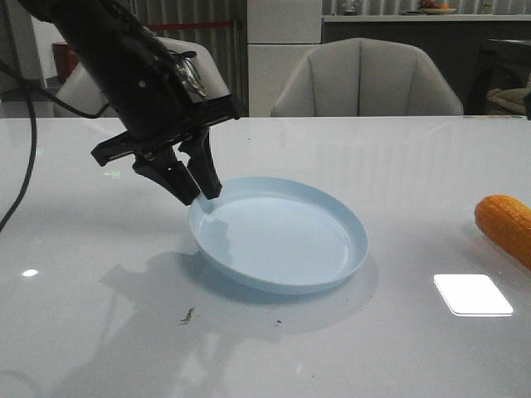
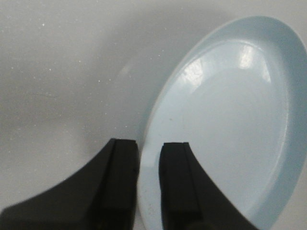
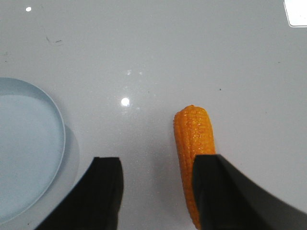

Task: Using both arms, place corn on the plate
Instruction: 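Release the plate and lift the left gripper away, then lower the right gripper over the orange corn cob and grasp it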

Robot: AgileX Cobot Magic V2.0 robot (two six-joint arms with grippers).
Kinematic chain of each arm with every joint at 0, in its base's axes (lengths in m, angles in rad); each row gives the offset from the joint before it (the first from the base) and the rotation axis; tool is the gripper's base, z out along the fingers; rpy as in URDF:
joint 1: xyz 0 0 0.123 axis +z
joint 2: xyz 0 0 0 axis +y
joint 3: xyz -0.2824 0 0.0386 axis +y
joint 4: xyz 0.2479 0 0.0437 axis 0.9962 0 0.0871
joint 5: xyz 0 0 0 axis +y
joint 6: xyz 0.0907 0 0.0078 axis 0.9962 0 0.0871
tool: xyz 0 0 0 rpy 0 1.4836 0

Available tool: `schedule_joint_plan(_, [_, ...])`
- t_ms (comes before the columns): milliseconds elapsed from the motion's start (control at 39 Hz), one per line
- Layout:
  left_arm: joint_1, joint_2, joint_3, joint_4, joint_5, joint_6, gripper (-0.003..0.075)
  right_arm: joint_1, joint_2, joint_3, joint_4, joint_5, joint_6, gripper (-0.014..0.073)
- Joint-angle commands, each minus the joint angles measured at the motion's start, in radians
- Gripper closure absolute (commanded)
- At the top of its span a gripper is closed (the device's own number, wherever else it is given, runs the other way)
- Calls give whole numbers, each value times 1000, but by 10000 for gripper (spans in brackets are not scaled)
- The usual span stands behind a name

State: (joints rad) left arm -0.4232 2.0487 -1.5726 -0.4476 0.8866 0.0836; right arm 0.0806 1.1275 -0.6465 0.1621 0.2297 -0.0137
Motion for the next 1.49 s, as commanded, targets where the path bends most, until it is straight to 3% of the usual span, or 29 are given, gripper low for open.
schedule_joint_plan(0, [-13, -58, -32, -6, -24, -5, 447, -2, -16, -36, 2, -63, -3, 147])
schedule_joint_plan(256, [14, -63, -89, 3, 6, -5, 447, -2, -16, -36, 3, -63, -3, 147])
schedule_joint_plan(487, [119, -152, -236, 74, 5, -2, 447, -2, -16, -36, 3, -60, -3, 147])
schedule_joint_plan(795, [225, -448, -217, 422, -184, 0, 448, -2, -16, -36, 3, -58, -2, 147])
schedule_joint_plan(949, [241, -625, -11, 472, -352, 0, 448, -4, -16, -36, 3, -54, -2, 148])
schedule_joint_plan(1231, [245, -1013, 670, 472, -794, 0, 449, -133, 9, -86, 1, 90, 14, 149])
schedule_joint_plan(1359, [245, -1187, 865, 470, -887, 0, 449, -169, 87, -204, -38, 214, 8, 149])
schedule_joint_plan(1462, [245, -1297, 958, 468, -887, 0, 449, -165, 166, -317, -51, 256, -22, 149])
